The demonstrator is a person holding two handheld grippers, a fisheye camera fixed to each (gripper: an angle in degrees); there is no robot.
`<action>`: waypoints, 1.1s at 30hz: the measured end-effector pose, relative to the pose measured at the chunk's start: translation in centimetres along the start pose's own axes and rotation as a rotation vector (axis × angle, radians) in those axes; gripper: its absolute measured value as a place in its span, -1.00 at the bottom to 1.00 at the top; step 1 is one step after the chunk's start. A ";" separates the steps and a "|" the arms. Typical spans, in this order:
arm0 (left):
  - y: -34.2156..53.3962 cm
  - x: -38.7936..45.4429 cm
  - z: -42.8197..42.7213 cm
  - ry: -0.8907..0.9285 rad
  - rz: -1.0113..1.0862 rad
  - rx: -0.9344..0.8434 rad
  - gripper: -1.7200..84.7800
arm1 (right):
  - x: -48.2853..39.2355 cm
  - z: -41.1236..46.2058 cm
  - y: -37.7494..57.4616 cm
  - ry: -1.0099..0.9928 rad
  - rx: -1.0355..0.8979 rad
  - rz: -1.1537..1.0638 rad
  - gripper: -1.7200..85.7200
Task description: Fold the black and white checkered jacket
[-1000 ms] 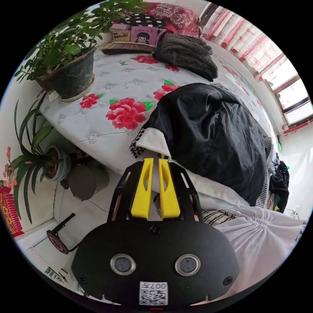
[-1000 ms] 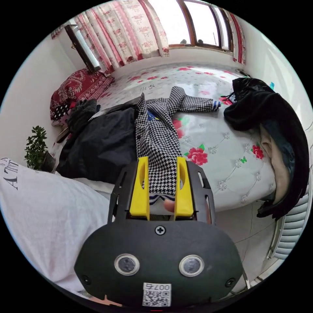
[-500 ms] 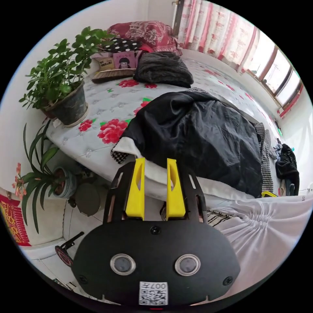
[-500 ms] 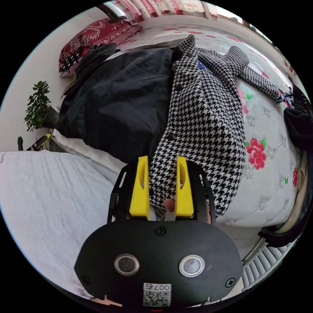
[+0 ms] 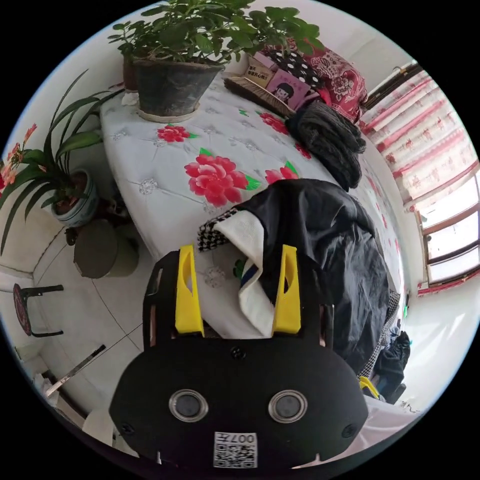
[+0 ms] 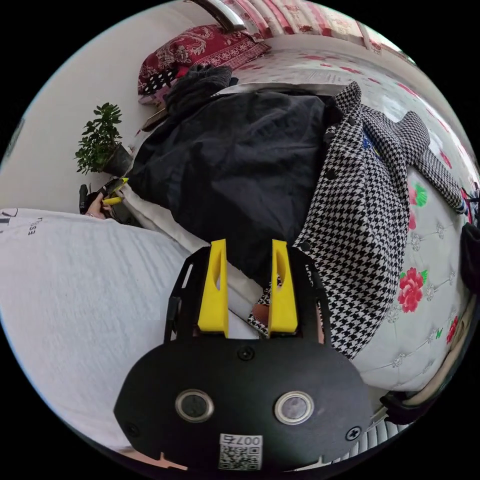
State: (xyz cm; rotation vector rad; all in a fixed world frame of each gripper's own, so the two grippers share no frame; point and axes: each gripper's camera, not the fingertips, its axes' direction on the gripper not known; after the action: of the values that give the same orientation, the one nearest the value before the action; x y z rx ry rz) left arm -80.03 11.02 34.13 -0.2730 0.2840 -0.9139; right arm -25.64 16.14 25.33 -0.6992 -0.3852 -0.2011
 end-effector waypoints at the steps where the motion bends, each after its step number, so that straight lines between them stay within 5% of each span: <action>1: -1.2 0.0 0.7 -0.026 -0.017 -0.020 -0.44 | -0.4 -0.3 -0.5 0.005 0.003 -0.013 -0.70; 5: -3.1 -0.4 2.9 -0.145 -0.087 -0.104 -0.63 | -2.5 -2.2 -3.6 0.006 0.015 -0.061 -0.71; 8: -2.9 1.1 1.0 0.103 -0.045 0.008 -0.79 | -3.6 -3.1 -4.7 -0.001 0.030 -0.049 -0.71; 11: -0.8 11.8 -2.3 0.398 0.432 -0.011 -0.82 | -4.5 -4.2 -4.7 -0.017 0.068 -0.014 -0.70; 13: 6.5 23.6 -5.3 0.647 0.980 -0.144 -0.82 | -4.7 -4.8 -4.6 -0.027 0.095 0.013 -0.70; 16: 17.1 31.2 -7.5 0.793 1.449 -0.267 -0.78 | -4.5 -6.3 -4.5 -0.022 0.154 0.070 -0.68; 18: 19.7 32.0 -7.1 0.839 1.568 -0.367 -0.74 | -3.8 -7.7 -4.2 -0.030 0.195 0.148 -0.65; 23: 13.2 26.7 -2.3 0.817 1.287 -0.434 -0.66 | -3.1 -7.3 -1.2 0.103 0.130 0.305 -0.67; 28: 3.9 17.7 6.3 0.497 0.748 -0.452 -0.65 | -3.3 -6.2 2.6 0.020 0.161 0.480 -0.67; 33: 3.2 19.1 12.0 0.392 0.666 -0.497 -0.60 | -6.5 -8.2 2.5 0.067 0.277 0.467 -0.66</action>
State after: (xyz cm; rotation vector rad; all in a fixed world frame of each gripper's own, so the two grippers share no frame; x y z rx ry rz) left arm -62.39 -1.24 41.82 -0.4204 0.9106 -0.2142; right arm -28.55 12.99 15.43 -0.4909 -0.1725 0.2675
